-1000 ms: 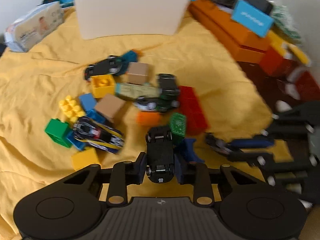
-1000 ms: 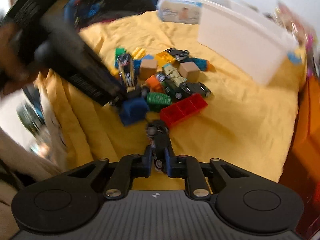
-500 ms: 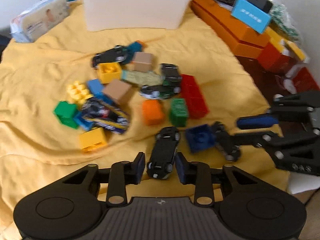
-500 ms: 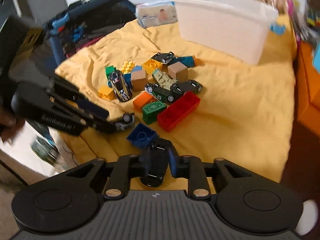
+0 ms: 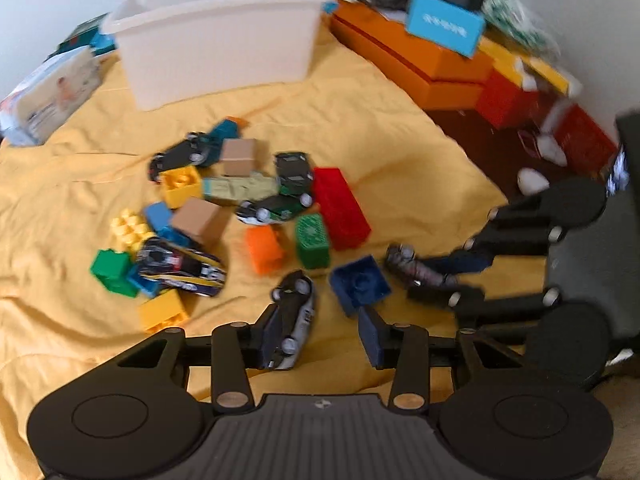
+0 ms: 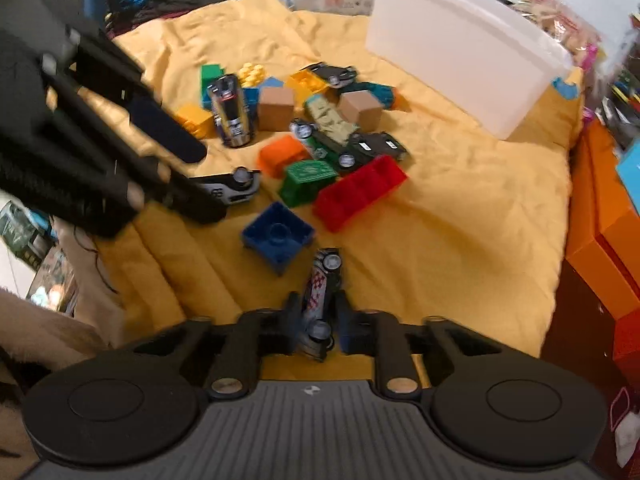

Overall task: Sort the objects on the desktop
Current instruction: 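Grasp a black toy car with the right gripper while the left grasps a silver car, then lift both held cars and carry them toward the white bin, then open both grippers over the white bin to drop the cars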

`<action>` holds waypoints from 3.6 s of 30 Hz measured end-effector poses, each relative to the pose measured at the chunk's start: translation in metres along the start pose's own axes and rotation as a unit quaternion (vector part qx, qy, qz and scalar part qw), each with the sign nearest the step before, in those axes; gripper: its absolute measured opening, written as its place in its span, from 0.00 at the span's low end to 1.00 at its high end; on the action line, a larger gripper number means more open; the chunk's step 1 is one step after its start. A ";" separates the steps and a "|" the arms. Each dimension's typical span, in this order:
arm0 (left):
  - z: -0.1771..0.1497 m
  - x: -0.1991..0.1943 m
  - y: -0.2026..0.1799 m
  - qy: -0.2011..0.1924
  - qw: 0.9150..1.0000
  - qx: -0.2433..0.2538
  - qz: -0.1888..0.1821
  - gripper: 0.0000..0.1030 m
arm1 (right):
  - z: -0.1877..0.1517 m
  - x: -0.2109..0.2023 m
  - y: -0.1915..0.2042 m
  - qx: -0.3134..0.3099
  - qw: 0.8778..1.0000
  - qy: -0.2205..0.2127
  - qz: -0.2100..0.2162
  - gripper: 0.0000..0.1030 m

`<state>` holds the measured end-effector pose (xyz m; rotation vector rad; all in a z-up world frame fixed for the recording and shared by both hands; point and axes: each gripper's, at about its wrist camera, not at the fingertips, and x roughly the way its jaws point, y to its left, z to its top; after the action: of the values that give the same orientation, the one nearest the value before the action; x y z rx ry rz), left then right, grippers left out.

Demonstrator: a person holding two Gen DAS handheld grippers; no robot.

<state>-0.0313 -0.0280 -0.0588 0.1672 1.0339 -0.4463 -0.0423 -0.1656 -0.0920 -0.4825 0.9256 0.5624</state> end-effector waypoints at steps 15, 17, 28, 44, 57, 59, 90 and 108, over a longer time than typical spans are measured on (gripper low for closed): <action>-0.019 0.011 0.044 0.033 0.987 -0.140 -0.072 0.35 | -0.019 0.000 -0.064 0.244 0.959 0.003 0.147 0.31; -0.020 0.003 0.044 0.017 0.990 -0.131 -0.052 0.38 | -0.017 -0.005 -0.062 0.215 0.971 -0.004 0.104 0.32; -0.018 -0.002 0.015 -0.008 0.999 -0.041 -0.007 0.63 | -0.013 -0.020 -0.029 0.115 0.992 -0.032 0.037 0.46; -0.018 0.002 0.028 -0.002 0.999 -0.036 -0.017 0.32 | -0.022 -0.004 -0.028 0.122 0.992 -0.011 0.031 0.32; 0.086 -0.048 0.069 -0.130 0.992 0.005 0.005 0.32 | 0.060 -0.019 -0.073 0.126 0.987 -0.100 -0.018 0.32; 0.108 -0.050 0.077 -0.147 0.989 0.013 0.012 0.32 | 0.080 -0.021 -0.086 0.128 0.984 -0.120 -0.028 0.32; 0.234 0.007 0.158 -0.180 0.983 0.007 0.028 0.58 | 0.216 0.021 -0.177 0.212 0.958 -0.164 -0.105 0.53; 0.033 -0.001 0.114 -0.049 0.999 -0.021 -0.004 0.67 | 0.072 0.005 -0.081 0.224 0.973 -0.048 -0.019 0.79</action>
<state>0.0440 0.0634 -0.0494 0.1029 0.9464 -0.4350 0.0551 -0.1817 -0.0473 -0.0637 0.9157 0.3231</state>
